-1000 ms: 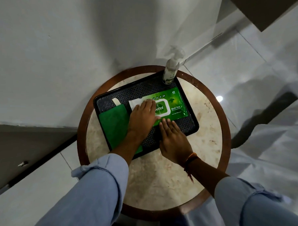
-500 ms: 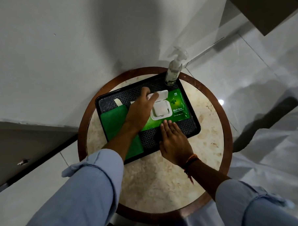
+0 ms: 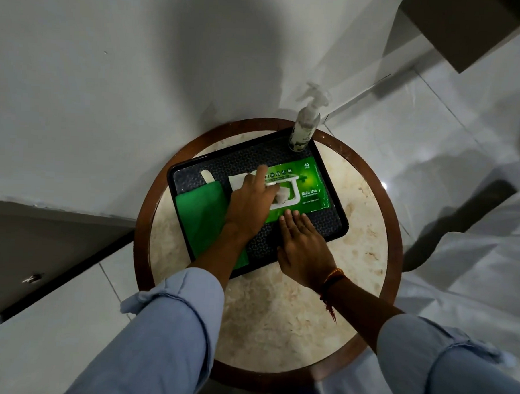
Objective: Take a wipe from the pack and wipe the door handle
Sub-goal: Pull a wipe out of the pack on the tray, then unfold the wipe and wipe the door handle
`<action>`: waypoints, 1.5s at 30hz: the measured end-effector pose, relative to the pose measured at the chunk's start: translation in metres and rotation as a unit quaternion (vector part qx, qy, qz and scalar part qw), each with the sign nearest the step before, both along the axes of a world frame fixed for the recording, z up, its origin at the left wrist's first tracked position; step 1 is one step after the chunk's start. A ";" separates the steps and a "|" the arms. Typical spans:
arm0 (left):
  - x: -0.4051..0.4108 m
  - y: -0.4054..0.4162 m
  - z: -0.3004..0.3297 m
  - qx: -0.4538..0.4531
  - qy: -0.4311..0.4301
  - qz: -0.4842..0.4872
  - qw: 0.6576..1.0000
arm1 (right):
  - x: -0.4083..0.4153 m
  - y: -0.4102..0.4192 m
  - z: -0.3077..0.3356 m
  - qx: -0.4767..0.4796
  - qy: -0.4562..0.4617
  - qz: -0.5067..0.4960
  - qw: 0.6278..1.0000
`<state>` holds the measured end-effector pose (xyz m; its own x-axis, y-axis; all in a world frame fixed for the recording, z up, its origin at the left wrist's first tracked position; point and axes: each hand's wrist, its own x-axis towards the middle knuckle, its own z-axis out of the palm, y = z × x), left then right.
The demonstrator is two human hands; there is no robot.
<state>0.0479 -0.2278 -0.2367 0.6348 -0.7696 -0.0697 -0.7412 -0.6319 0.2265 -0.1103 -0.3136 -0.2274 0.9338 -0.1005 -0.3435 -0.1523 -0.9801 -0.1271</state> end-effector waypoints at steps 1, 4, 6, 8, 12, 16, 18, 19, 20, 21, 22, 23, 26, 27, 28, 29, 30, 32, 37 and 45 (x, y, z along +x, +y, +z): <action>-0.001 0.000 0.000 -0.007 -0.001 -0.001 1.000 | 0.001 0.000 0.000 -0.006 0.006 0.001 1.000; -0.006 0.008 0.003 -0.061 0.007 -0.027 0.998 | 0.004 0.002 0.003 -0.029 0.030 0.012 0.999; -0.012 0.028 0.011 -0.124 0.005 -0.023 0.992 | 0.009 0.004 0.007 -0.042 0.042 0.012 0.998; -0.019 0.056 0.019 -0.190 0.027 0.031 0.981 | 0.018 0.009 0.018 -0.049 0.036 -0.011 0.998; -0.028 0.122 0.043 -0.326 0.183 0.290 0.881 | 0.048 0.042 0.047 -0.035 -0.115 -0.062 0.991; -0.030 0.208 0.065 -0.411 0.301 0.462 0.726 | 0.093 0.129 0.068 0.316 -0.177 -0.197 0.911; -0.035 0.248 0.076 -0.449 0.304 0.484 0.687 | 0.109 0.184 0.079 0.491 -0.148 -0.237 0.825; -0.038 0.270 0.082 -0.461 0.301 0.492 0.674 | 0.115 0.214 0.084 0.542 -0.131 -0.226 0.798; -0.041 0.291 0.088 -0.472 0.298 0.500 0.662 | 0.119 0.243 0.088 0.569 -0.115 -0.209 0.787; -0.044 0.315 0.094 -0.479 0.293 0.506 0.655 | 0.122 0.271 0.091 0.581 -0.098 -0.194 0.785; -0.045 0.332 0.101 -0.483 0.290 0.509 0.651 | 0.125 0.292 0.094 0.582 -0.084 -0.187 0.787; -0.047 0.354 0.107 -0.487 0.285 0.516 0.645 | 0.127 0.314 0.096 0.583 -0.070 -0.181 0.789; -0.050 0.417 0.125 -0.518 0.275 0.528 0.614 | 0.132 0.372 0.103 0.621 -0.016 -0.170 0.765; -0.051 0.433 0.129 -0.534 0.273 0.535 0.595 | 0.133 0.385 0.106 0.636 -0.003 -0.176 0.751; -0.053 0.450 0.133 -0.553 0.268 0.544 0.571 | 0.134 0.401 0.110 0.650 0.007 -0.190 0.736; -0.054 0.467 0.136 -0.568 0.263 0.553 0.550 | 0.135 0.415 0.114 0.668 0.015 -0.212 0.714; -0.056 0.482 0.140 -0.583 0.263 0.561 0.526 | 0.135 0.429 0.118 0.689 0.022 -0.228 0.688; -0.056 0.506 0.146 -0.607 0.284 0.572 0.473 | 0.137 0.452 0.125 0.716 0.030 -0.226 0.660; -0.051 0.547 0.165 -0.630 0.288 0.558 0.458 | 0.143 0.490 0.149 0.729 0.040 -0.185 0.658; -0.043 0.566 0.179 -0.667 0.278 0.500 0.476 | 0.145 0.500 0.179 0.745 -0.025 -0.189 0.639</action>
<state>0.0050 0.3385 -0.0580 0.8991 0.3044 -0.3145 0.1897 0.3766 0.9068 0.0350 0.1861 -0.0480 0.9529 0.0824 -0.2919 -0.3022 0.3404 -0.8904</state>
